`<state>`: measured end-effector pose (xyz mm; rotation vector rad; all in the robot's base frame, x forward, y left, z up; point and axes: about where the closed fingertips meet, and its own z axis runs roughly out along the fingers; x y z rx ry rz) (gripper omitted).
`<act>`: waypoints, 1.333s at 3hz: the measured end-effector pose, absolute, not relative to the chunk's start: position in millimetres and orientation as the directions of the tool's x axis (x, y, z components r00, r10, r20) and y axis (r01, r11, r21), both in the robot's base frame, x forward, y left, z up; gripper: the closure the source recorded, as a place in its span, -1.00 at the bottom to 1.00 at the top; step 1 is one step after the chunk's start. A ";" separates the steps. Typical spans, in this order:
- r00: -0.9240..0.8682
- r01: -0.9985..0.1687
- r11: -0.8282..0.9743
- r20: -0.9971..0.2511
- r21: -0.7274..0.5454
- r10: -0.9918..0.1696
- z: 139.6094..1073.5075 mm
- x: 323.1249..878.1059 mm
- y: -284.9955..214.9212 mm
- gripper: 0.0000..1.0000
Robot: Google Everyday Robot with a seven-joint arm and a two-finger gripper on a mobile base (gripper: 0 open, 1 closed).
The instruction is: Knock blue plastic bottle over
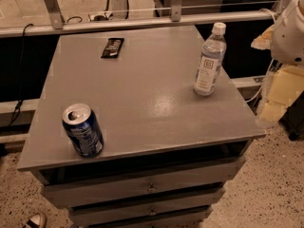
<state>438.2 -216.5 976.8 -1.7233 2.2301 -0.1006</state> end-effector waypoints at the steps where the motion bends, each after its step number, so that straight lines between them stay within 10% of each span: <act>1: -0.221 -0.930 0.270 -0.207 -0.248 -0.953 976.9 438.2 -216.5 -1.00; 4: -0.314 -0.846 0.430 -0.357 -0.314 -0.879 928.1 509.7 -246.1 -1.00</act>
Offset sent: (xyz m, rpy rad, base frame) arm 0.0287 -0.0229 -0.0265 0.0617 -0.0531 -0.0641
